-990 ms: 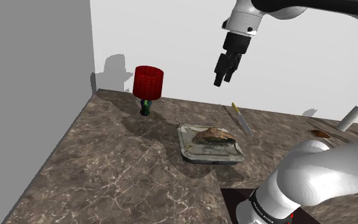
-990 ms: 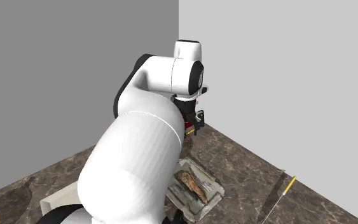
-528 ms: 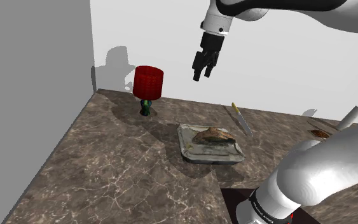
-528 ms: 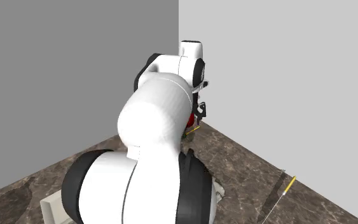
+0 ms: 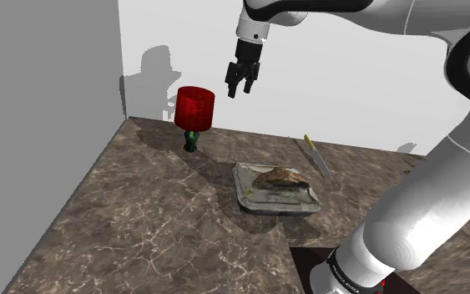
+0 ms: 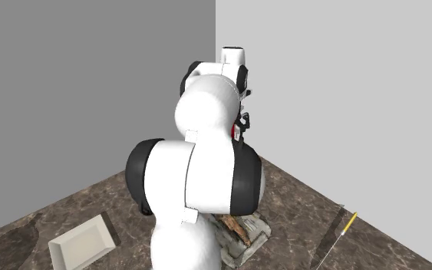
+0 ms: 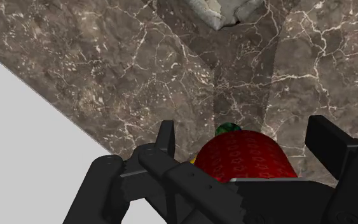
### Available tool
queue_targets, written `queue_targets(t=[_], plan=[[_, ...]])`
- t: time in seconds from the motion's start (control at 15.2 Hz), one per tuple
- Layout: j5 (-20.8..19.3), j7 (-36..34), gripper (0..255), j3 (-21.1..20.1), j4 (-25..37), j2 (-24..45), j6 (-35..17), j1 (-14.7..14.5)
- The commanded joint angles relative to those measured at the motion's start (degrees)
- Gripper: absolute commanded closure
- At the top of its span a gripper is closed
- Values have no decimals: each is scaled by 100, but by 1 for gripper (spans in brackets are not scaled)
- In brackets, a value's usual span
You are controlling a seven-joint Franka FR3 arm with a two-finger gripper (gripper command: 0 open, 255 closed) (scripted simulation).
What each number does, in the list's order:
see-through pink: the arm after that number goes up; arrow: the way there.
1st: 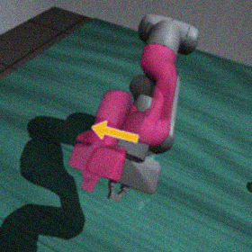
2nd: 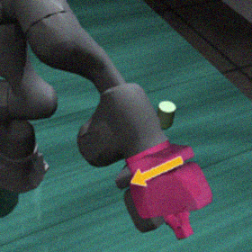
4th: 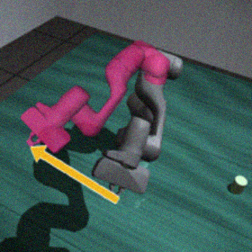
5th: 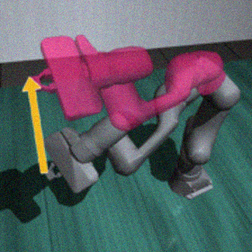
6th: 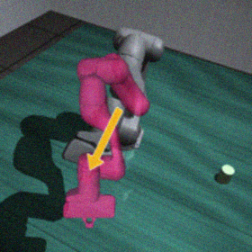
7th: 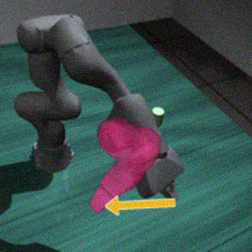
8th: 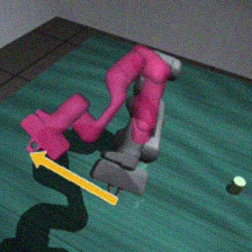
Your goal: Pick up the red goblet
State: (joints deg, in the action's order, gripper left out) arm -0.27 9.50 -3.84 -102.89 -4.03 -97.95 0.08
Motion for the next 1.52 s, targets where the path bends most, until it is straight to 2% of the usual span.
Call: queue_targets(t=[0.0,0.33,0.66,1.25,1.32,1.45], plan=[[-59,15,0,-2,415,471,-74,3],[-208,2,0,-24,1796,1677,66,-45],[-358,19,0,-18,3646,3057,502,-139],[-355,-5,0,-15,2895,2951,-142,-120],[-355,-6,255,-15,2904,2958,-140,-122],[-355,-7,255,-16,2907,2960,-140,-122]])
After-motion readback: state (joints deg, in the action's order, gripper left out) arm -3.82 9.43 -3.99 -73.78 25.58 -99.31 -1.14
